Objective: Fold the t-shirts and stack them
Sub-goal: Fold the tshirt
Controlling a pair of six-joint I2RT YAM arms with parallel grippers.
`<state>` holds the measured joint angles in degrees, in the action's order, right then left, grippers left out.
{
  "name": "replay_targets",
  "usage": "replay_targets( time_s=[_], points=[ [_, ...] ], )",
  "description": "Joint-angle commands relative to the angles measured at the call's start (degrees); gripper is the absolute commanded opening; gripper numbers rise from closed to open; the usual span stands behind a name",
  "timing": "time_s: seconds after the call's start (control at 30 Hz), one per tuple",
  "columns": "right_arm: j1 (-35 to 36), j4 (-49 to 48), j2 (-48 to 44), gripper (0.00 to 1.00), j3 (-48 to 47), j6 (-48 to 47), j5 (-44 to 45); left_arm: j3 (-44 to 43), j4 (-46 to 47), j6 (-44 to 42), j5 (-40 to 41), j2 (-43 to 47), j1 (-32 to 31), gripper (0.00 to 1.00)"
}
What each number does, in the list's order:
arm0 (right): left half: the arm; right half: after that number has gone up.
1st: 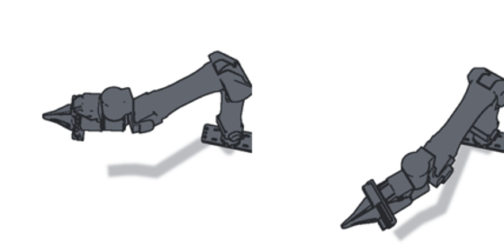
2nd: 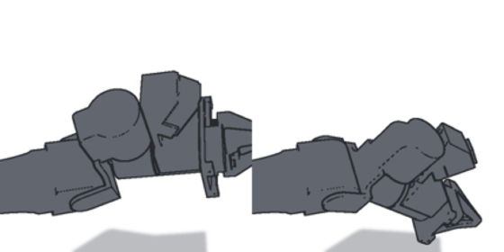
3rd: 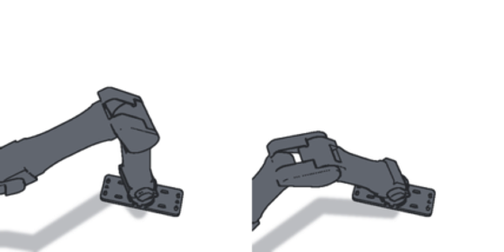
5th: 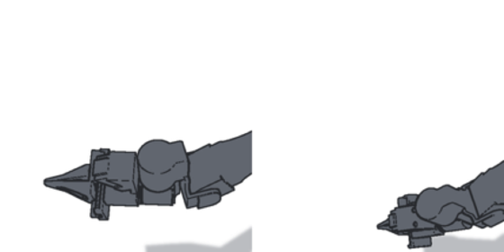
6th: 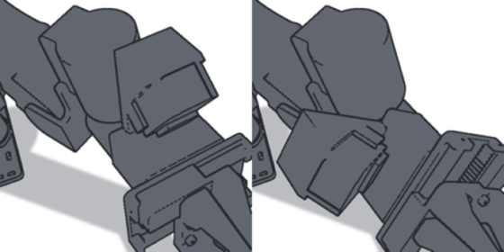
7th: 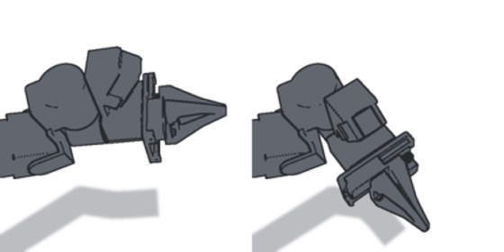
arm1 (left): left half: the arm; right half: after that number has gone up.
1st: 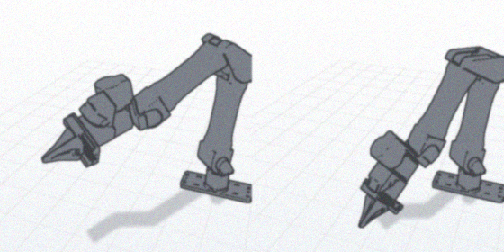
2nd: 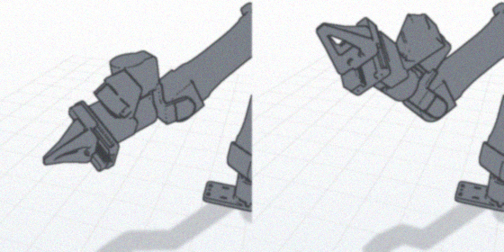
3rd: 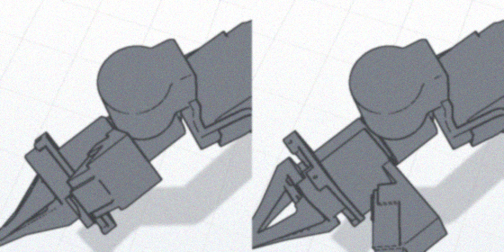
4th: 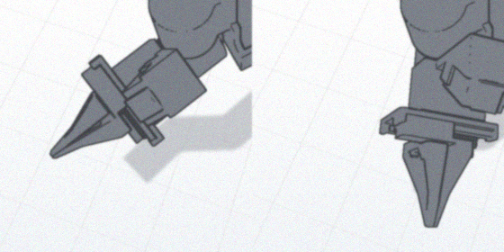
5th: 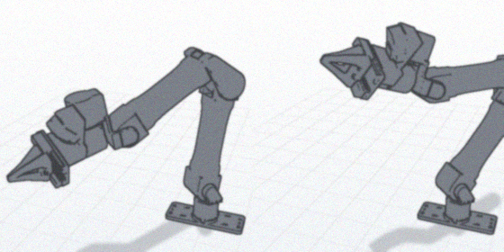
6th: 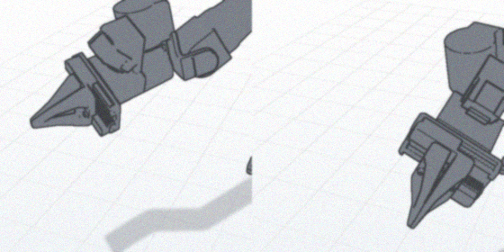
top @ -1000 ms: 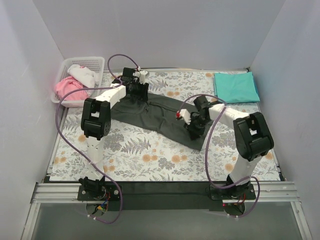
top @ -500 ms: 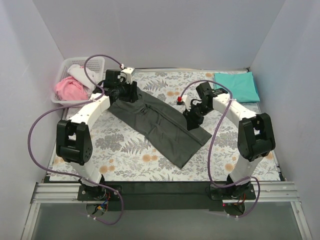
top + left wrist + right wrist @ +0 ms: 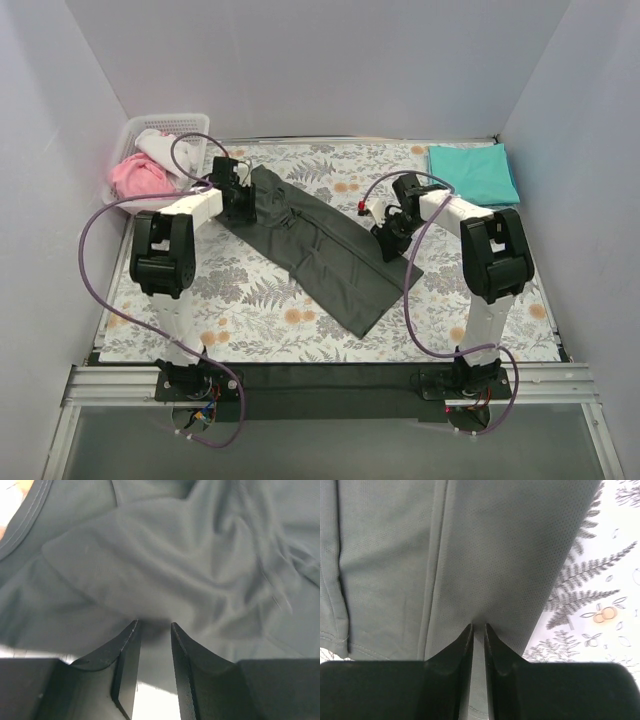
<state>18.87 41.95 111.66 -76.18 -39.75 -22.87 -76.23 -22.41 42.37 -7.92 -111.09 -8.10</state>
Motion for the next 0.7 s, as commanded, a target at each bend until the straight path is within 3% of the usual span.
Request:
replay_targets(
  time_s=[0.0, 0.13, 0.27, 0.3, 0.4, 0.47, 0.57, 0.67],
  points=[
    [2.04, -0.38, -0.82, 0.17, 8.12, 1.59, -1.29, -4.36, 0.44, 0.61, 0.28, -3.33, -0.34, 0.29],
    [6.60, -2.13, -3.37, 0.17, 15.34, 4.14, -5.42, -11.12, -0.17, -2.19, -3.66, -10.88, -0.87, 0.28],
    [11.44, -2.93, -5.39, 0.17, 17.91, 7.40, -11.82, -25.34, -1.93, -5.19, -6.74, -21.78, -2.79, 0.26],
    [12.49, -3.02, -5.74, 0.18, 17.74, 7.84, -12.89, -32.68, -1.84, -5.37, -7.89, -26.41, -3.06, 0.27],
    [14.79, -3.72, -6.45, 0.22, 15.02, 9.77, -14.22, -48.07, -2.11, -4.58, -11.85, -32.51, -3.42, 0.33],
    [14.26, -3.63, -6.45, 0.25, 11.61, 10.91, -13.34, -53.48, -2.20, -3.26, -13.08, -35.25, -3.42, 0.40],
    [12.33, -3.02, -7.15, 0.32, 8.69, 11.01, -11.14, -52.81, -1.14, -3.26, -14.23, -31.85, -3.42, 0.42],
    [10.66, -2.32, -8.11, 0.39, 5.44, 10.48, -9.83, -41.50, 2.01, -3.61, -13.70, -21.95, -3.15, 0.43]
  ],
)
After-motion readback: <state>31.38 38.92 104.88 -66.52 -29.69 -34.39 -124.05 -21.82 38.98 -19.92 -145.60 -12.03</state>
